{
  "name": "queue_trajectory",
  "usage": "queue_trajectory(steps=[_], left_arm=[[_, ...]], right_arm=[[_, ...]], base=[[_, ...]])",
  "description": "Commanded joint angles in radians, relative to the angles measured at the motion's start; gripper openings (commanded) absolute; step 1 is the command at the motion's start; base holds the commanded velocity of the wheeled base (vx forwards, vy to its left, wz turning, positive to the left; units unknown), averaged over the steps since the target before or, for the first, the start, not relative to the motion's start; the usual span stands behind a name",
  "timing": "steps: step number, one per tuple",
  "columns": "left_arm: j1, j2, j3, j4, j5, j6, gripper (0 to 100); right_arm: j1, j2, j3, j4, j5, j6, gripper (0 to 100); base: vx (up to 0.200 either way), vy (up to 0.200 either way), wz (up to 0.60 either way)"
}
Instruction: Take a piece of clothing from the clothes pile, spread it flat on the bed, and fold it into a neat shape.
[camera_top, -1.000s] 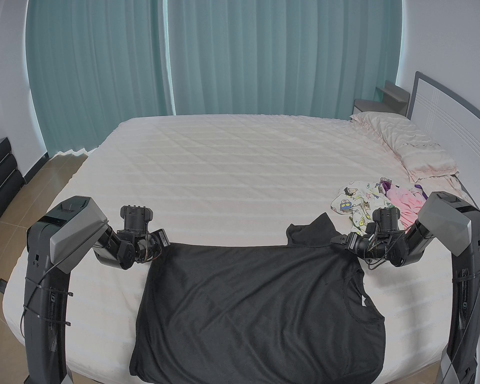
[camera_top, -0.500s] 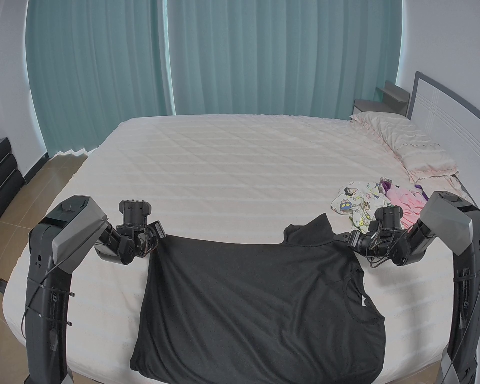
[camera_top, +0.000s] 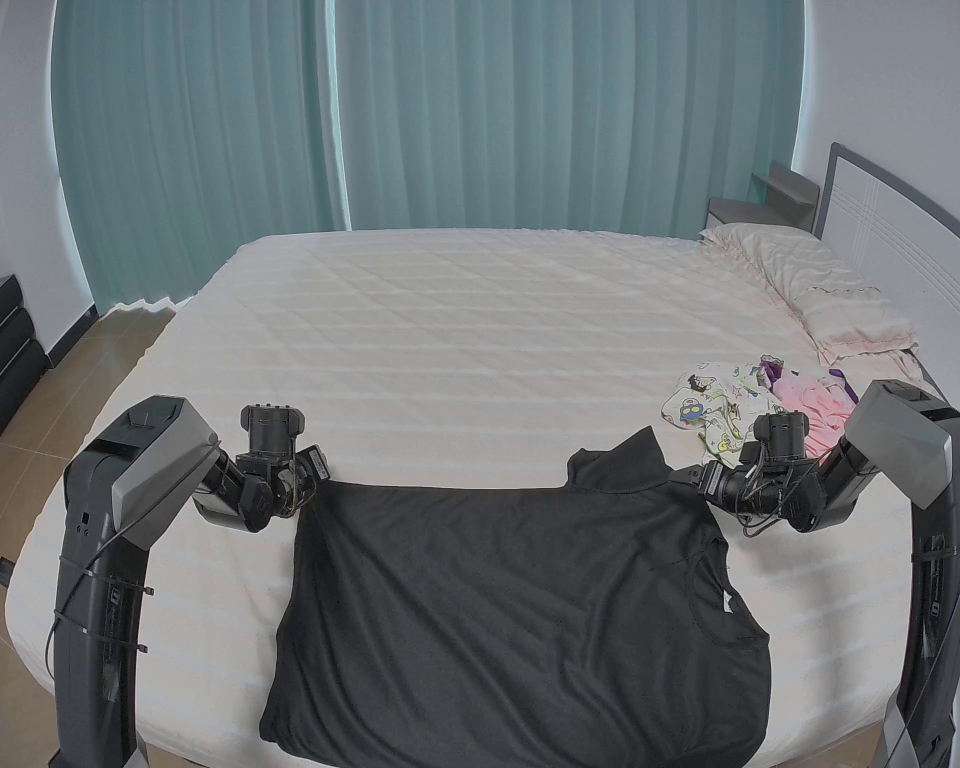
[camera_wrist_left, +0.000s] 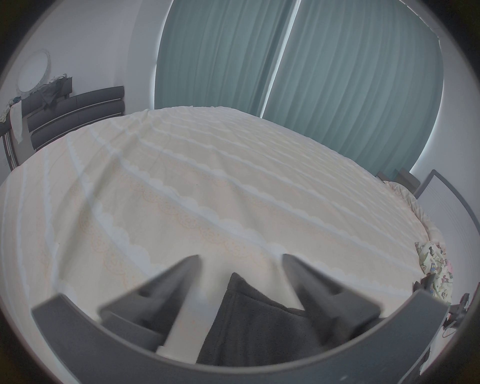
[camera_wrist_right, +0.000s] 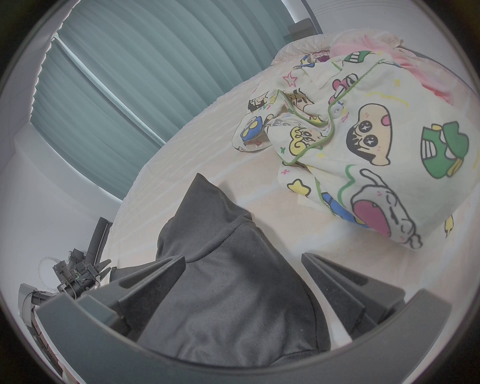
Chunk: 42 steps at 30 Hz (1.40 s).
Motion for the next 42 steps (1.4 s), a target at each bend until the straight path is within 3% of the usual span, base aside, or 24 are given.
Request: queue_trajectory(steps=[1, 4, 8, 10, 11, 14, 19, 21, 25, 31, 32, 34, 42], left_arm=[[0.004, -0.031, 0.021, 0.000, 0.002, -0.007, 100], [-0.002, -0.102, 0.122, -0.012, 0.002, -0.024, 100], [-0.005, -0.234, 0.335, -0.149, -0.027, -0.038, 100], [-0.005, -0.234, 0.335, -0.149, -0.027, -0.038, 100], [-0.005, -0.332, 0.518, -0.270, -0.056, -0.041, 100], [-0.005, -0.418, 0.691, -0.345, -0.101, -0.038, 100], [-0.048, -0.510, 0.952, -0.454, -0.106, -0.076, 100], [-0.054, -0.530, 0.993, -0.478, -0.104, -0.091, 100], [-0.113, -0.646, 1.199, -0.532, -0.106, -0.177, 100], [-0.172, -0.662, 1.309, -0.534, -0.104, -0.242, 100], [-0.175, -0.660, 1.322, -0.534, -0.102, -0.271, 100], [-0.174, -0.662, 1.334, -0.534, -0.102, -0.297, 100], [-0.175, -0.602, 1.351, -0.532, -0.110, -0.306, 100]], right_arm=[[-0.010, -0.052, 0.040, -0.001, 0.001, 0.001, 100], [-0.010, -0.092, 0.078, -0.001, 0.001, 0.003, 100], [-0.009, -0.172, 0.173, -0.002, 0.001, 0.003, 100], [-0.009, -0.172, 0.173, -0.002, 0.001, 0.003, 100], [-0.012, -0.245, 0.253, -0.002, -0.009, 0.006, 100], [-0.006, -0.311, 0.334, -0.001, -0.019, 0.035, 100], [0.034, -0.385, 0.455, -0.002, -0.072, 0.064, 100], [0.040, -0.397, 0.481, -0.002, -0.084, 0.066, 100], [0.053, -0.445, 0.593, -0.005, -0.096, 0.121, 100], [0.073, -0.455, 0.699, -0.151, -0.098, 0.202, 100], [0.099, -0.442, 0.744, -0.231, -0.099, 0.264, 100], [0.119, -0.414, 0.777, -0.290, -0.101, 0.301, 100], [0.131, -0.388, 0.851, -0.416, -0.114, 0.324, 100]], base=[[0.000, 0.000, 0.00], [0.000, 0.000, 0.00], [0.000, 0.000, 0.00], [0.000, 0.000, 0.00], [0.000, 0.000, 0.00], [0.000, 0.000, 0.00], [0.000, 0.000, 0.00], [0.000, 0.000, 0.00], [-0.150, 0.000, 0.00], [-0.200, 0.000, 0.00], [-0.200, 0.000, 0.00], [-0.200, 0.000, 0.00], [-0.200, 0.000, 0.00]])
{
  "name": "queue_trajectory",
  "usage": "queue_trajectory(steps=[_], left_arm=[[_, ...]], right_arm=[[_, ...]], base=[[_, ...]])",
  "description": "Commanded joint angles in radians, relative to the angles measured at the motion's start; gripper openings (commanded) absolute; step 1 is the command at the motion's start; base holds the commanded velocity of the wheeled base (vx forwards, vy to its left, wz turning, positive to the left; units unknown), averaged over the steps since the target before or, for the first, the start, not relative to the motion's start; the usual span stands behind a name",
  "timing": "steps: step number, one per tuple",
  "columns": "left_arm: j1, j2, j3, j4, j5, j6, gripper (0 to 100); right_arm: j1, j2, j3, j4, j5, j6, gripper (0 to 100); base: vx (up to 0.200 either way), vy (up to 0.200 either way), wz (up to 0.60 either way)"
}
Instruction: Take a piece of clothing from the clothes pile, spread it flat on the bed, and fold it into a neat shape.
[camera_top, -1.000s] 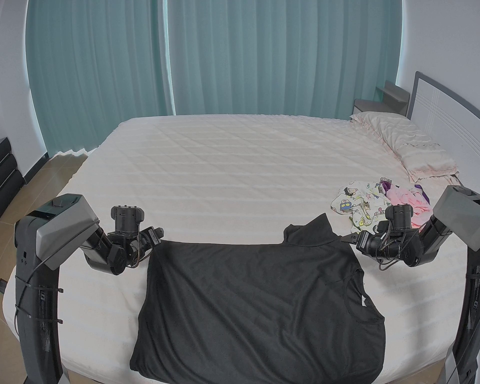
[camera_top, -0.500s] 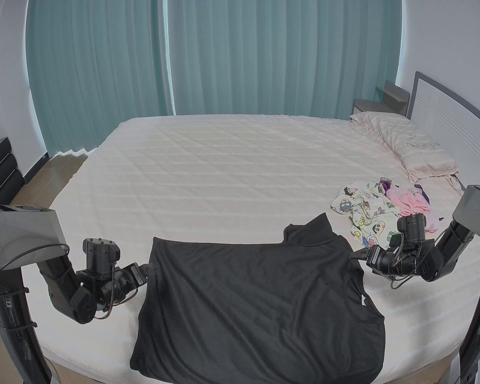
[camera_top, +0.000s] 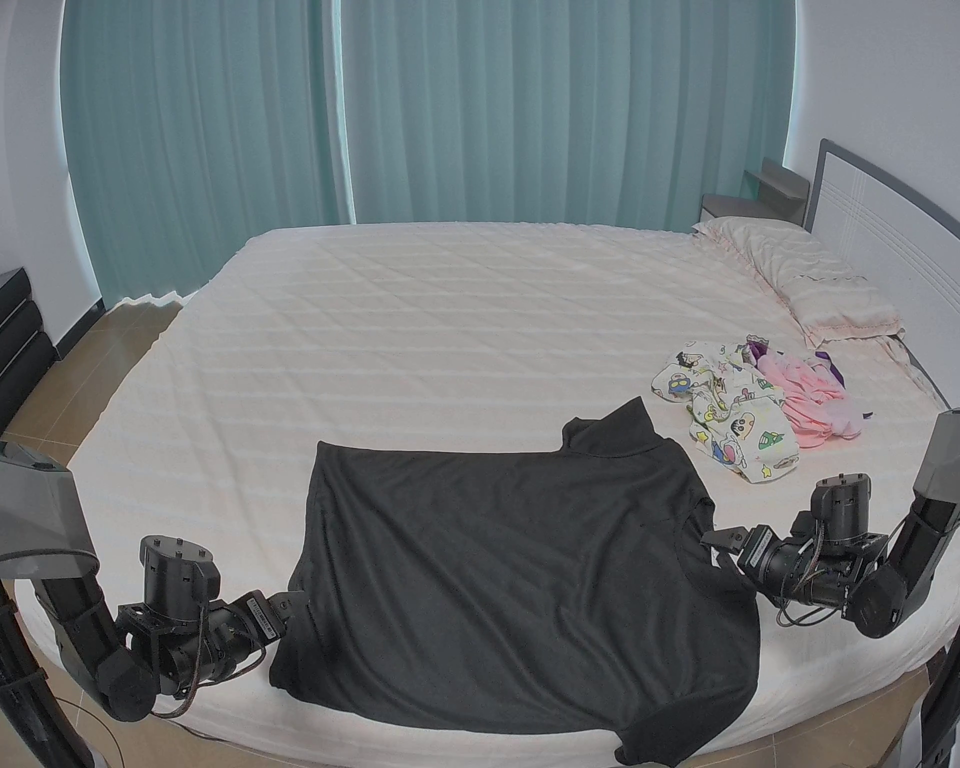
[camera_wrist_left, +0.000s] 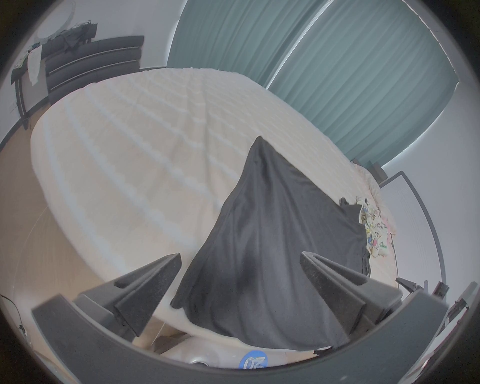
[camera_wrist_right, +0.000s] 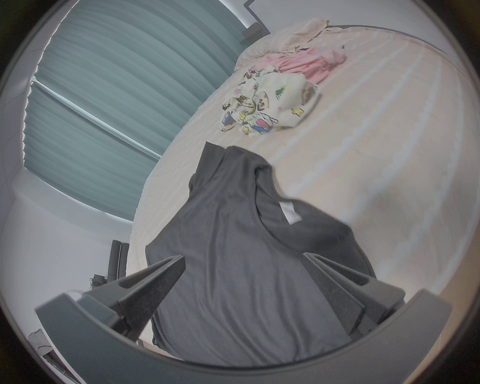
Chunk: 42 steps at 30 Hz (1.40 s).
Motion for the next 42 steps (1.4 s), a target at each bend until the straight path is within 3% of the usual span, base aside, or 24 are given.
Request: queue_trajectory(steps=[1, 7, 21, 28, 32, 33, 42], left_arm=[[-0.009, 0.054, 0.020, -0.005, -0.001, -0.009, 100], [-0.034, 0.129, 0.006, -0.006, -0.044, -0.072, 100], [-0.037, 0.249, -0.089, -0.006, -0.032, -0.162, 100], [-0.044, 0.319, -0.142, -0.012, 0.072, -0.161, 100], [-0.049, 0.321, -0.158, -0.012, 0.077, -0.167, 100], [-0.050, 0.321, -0.159, -0.012, 0.077, -0.168, 0], [-0.050, 0.260, -0.098, -0.012, 0.095, -0.178, 0]], right_arm=[[0.013, 0.014, 0.045, -0.014, -0.003, 0.021, 100], [0.011, 0.017, 0.047, -0.014, 0.000, 0.047, 100], [0.014, 0.031, 0.047, -0.017, -0.006, 0.047, 100], [0.014, 0.028, 0.045, -0.019, -0.007, 0.046, 100], [0.014, 0.029, 0.045, -0.019, -0.006, 0.046, 100], [0.014, 0.031, 0.045, -0.019, -0.007, 0.046, 100], [-0.006, 0.034, 0.070, -0.017, -0.009, -0.003, 100]], base=[[-0.200, 0.000, 0.00], [0.000, 0.000, 0.00], [0.000, 0.000, 0.00], [0.000, 0.000, 0.00], [0.000, 0.000, 0.00], [0.000, 0.000, 0.00], [0.000, 0.000, 0.00]])
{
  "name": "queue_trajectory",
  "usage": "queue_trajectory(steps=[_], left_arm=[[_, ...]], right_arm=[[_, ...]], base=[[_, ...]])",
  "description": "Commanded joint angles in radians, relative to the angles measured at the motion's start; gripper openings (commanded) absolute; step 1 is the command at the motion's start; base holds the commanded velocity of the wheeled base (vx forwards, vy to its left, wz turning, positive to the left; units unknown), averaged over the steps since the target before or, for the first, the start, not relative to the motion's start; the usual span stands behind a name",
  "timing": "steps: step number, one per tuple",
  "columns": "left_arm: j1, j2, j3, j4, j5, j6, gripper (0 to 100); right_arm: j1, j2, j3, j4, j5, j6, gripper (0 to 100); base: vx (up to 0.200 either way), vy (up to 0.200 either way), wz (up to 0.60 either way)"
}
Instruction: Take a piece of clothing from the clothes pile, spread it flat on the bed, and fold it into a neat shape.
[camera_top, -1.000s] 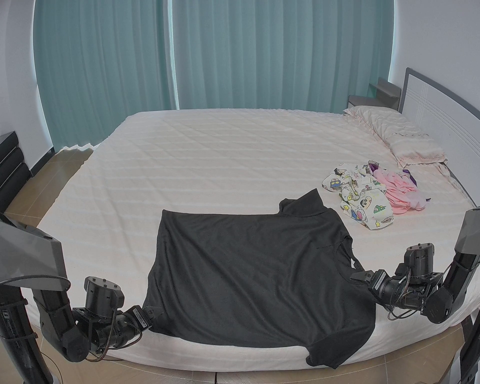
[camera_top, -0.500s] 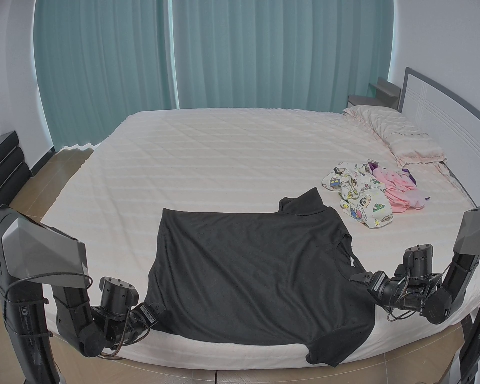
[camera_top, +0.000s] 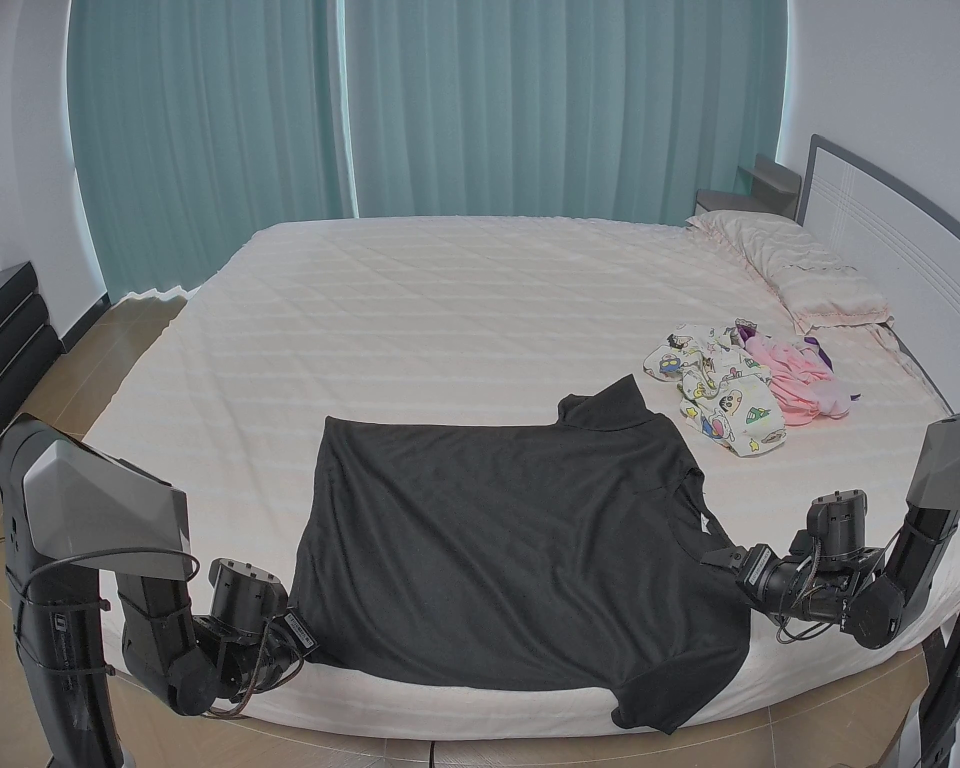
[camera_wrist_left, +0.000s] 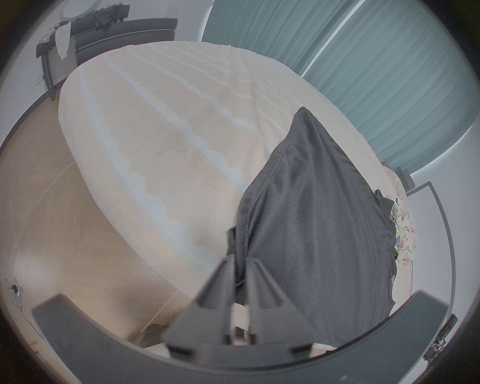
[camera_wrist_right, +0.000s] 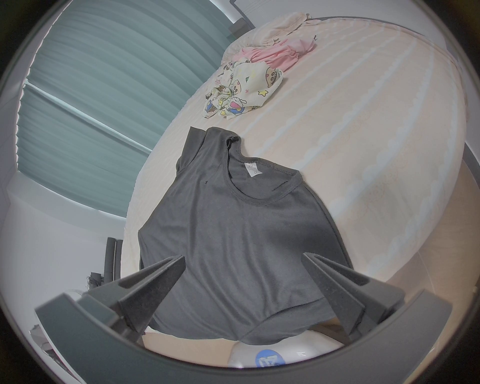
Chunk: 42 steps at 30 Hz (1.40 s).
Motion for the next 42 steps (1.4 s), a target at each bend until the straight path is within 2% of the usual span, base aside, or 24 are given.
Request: queue_trajectory(steps=[1, 6, 9, 11, 12, 14, 17, 22, 31, 32, 42], left_arm=[[0.001, -0.065, 0.045, 0.000, 0.005, 0.003, 0], [0.001, -0.127, 0.079, 0.011, 0.005, 0.012, 0], [0.001, -0.120, 0.105, 0.011, 0.005, 0.060, 0], [0.001, -0.120, 0.108, 0.011, 0.004, 0.067, 0], [0.001, -0.117, 0.116, 0.011, 0.005, 0.083, 0], [0.001, -0.117, 0.121, 0.012, 0.005, 0.084, 0], [0.001, -0.116, 0.128, 0.014, 0.004, 0.089, 0], [0.001, -0.107, 0.142, 0.012, 0.004, 0.125, 0], [0.001, -0.091, 0.145, 0.006, 0.001, 0.129, 0], [0.001, -0.090, 0.145, 0.005, 0.001, 0.129, 0], [0.003, -0.078, 0.144, 0.002, 0.001, 0.129, 0]], right_arm=[[-0.023, 0.004, 0.020, 0.001, 0.001, -0.054, 100], [-0.091, 0.043, 0.020, 0.021, 0.030, -0.226, 100], [-0.115, 0.103, 0.014, 0.010, 0.032, -0.297, 100], [-0.120, 0.107, 0.014, 0.010, 0.032, -0.307, 100], [-0.137, 0.130, 0.015, 0.010, 0.043, -0.381, 100], [-0.143, 0.159, 0.015, 0.009, 0.050, -0.422, 100], [-0.140, 0.202, 0.008, 0.005, 0.060, -0.452, 100], [-0.129, 0.238, -0.017, -0.007, 0.103, -0.453, 100], [-0.123, 0.282, -0.069, -0.008, 0.107, -0.452, 100], [-0.123, 0.288, -0.080, -0.008, 0.106, -0.449, 0], [-0.141, 0.287, -0.196, -0.010, 0.101, -0.406, 0]], base=[[0.000, 0.000, 0.00], [0.000, 0.000, 0.00], [0.000, 0.000, 0.00], [0.000, 0.000, 0.00], [0.000, 0.000, 0.00], [0.000, 0.000, 0.00], [0.000, 0.000, 0.00], [0.000, 0.000, 0.00], [0.000, 0.000, 0.00], [0.000, 0.000, 0.00], [0.000, 0.000, 0.00]])
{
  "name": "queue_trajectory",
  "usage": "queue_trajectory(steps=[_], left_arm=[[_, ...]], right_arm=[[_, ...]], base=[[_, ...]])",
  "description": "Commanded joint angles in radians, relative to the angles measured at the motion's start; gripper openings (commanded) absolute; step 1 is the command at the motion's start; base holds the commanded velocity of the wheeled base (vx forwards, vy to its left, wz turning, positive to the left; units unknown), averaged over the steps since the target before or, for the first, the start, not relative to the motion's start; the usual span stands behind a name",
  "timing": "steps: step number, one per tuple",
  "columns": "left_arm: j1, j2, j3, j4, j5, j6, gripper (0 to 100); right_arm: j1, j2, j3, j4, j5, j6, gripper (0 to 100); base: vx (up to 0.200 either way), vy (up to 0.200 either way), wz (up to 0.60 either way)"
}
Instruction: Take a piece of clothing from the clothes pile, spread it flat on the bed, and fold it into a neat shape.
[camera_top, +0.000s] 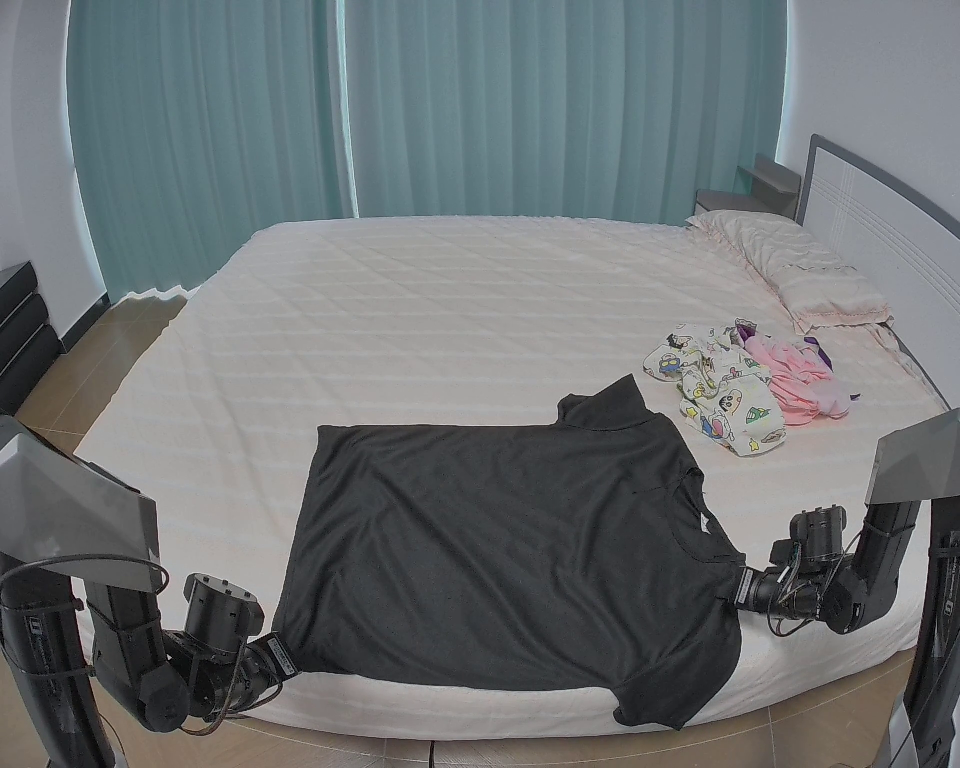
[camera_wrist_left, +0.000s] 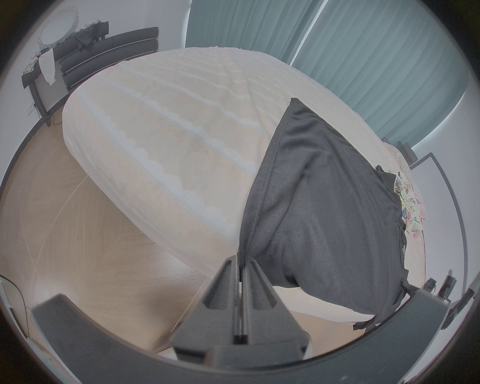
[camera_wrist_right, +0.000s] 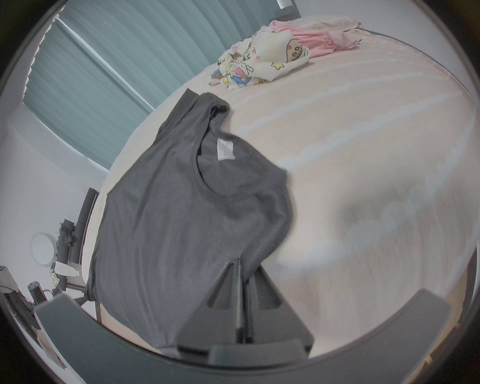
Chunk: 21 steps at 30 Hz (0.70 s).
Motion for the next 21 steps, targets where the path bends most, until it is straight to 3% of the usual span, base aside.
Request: queue_trajectory(steps=[1, 19, 20, 21], left_arm=[[0.002, 0.022, -0.004, -0.001, -0.001, 0.000, 0], [0.018, 0.076, -0.021, -0.027, -0.059, -0.008, 0], [0.018, 0.079, -0.021, -0.031, -0.061, -0.008, 0], [0.018, 0.082, -0.024, -0.035, -0.063, -0.010, 0]], right_arm=[[-0.008, -0.002, -0.085, -0.002, -0.006, 0.028, 0], [-0.007, 0.096, -0.356, 0.031, 0.000, 0.023, 0], [-0.007, 0.101, -0.359, 0.034, 0.000, 0.025, 100], [-0.007, 0.104, -0.358, 0.034, 0.000, 0.025, 100]], base=[[0.000, 0.000, 0.00], [0.000, 0.000, 0.00], [0.000, 0.000, 0.00], [0.000, 0.000, 0.00]])
